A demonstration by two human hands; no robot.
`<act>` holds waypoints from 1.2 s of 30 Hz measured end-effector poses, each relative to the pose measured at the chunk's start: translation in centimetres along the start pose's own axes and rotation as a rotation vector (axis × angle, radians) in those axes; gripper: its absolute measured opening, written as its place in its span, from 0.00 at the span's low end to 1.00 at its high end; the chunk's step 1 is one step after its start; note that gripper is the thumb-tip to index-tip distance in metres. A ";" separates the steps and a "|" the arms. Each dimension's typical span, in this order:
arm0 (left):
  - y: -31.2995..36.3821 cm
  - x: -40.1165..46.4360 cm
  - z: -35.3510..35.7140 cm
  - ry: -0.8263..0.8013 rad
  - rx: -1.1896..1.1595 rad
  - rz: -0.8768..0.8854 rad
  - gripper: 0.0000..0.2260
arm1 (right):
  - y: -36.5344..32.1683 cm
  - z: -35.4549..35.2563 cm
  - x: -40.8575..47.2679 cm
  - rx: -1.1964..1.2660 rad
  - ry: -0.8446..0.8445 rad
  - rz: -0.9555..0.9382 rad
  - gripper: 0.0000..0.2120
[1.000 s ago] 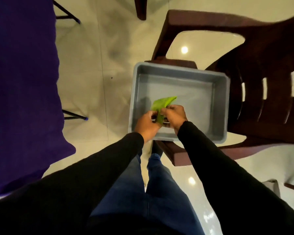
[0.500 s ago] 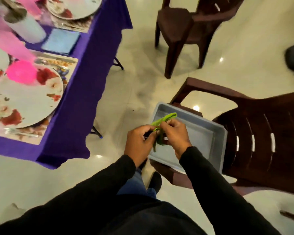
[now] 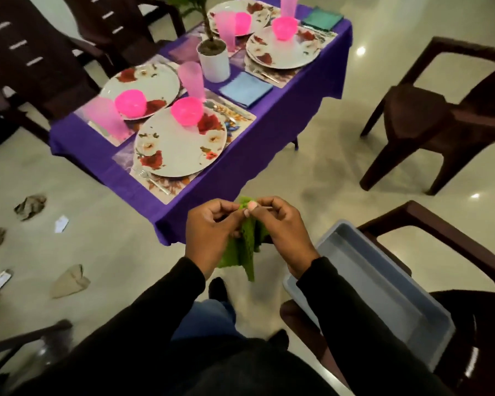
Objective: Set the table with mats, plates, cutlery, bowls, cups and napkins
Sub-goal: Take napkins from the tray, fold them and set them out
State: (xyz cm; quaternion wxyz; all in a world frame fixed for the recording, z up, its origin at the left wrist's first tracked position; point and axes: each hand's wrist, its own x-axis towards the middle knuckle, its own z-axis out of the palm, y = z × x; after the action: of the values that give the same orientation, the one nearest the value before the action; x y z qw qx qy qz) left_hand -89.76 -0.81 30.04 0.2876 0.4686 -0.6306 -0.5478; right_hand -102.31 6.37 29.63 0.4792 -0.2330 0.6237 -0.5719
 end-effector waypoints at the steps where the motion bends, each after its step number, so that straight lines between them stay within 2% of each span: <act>1: 0.0 0.3 -1.0 0.031 -0.029 -0.025 0.03 | -0.2 0.9 0.4 -0.030 -0.046 -0.020 0.10; 5: -0.1 2.6 -5.5 0.149 -0.130 -0.075 0.05 | -0.5 5.6 3.0 -0.209 -0.191 -0.121 0.14; 8: -0.5 4.0 -8.6 0.175 -0.126 -0.084 0.05 | -1.0 8.9 4.8 -0.287 -0.227 -0.113 0.15; 13: -2.6 7.8 -16.8 0.293 -0.131 -0.101 0.07 | -1.6 17.7 9.1 -0.404 -0.356 -0.106 0.14; 16: -3.9 9.4 -21.3 0.377 -0.215 -0.147 0.08 | -1.5 22.7 11.2 -0.492 -0.439 -0.150 0.14; 20: -5.1 11.0 -27.8 0.515 -0.228 -0.142 0.09 | -1.1 29.7 13.6 -0.580 -0.601 -0.152 0.20; 22: -5.8 11.6 -31.0 0.595 -0.244 -0.140 0.10 | -0.7 33.2 14.6 -0.771 -0.654 -0.256 0.25; 24: -6.3 11.9 -33.7 0.676 -0.242 -0.137 0.11 | -0.6 36.4 15.1 -1.060 -0.558 -0.476 0.26; 25: -6.7 12.0 -35.3 0.732 -0.229 -0.136 0.12 | -0.6 38.5 15.4 -1.125 -0.493 -0.588 0.24; 28: -7.2 12.0 -39.1 0.869 -0.245 -0.152 0.13 | -0.7 43.7 16.0 -1.080 -0.447 -0.724 0.18; 32: -8.2 12.1 -43.4 0.990 -0.317 -0.171 0.13 | -0.7 49.4 16.4 -0.906 -0.647 -0.647 0.13; 36: -9.3 13.0 -47.4 1.098 -0.399 -0.195 0.14 | -0.1 54.2 18.0 -0.950 -0.712 -0.677 0.11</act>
State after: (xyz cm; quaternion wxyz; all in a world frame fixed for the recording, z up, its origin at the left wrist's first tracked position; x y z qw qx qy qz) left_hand -50.86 -32.21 30.23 0.6026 0.6763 -0.2282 -0.3570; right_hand -63.29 -35.28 29.95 0.2958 -0.7742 0.5041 -0.2431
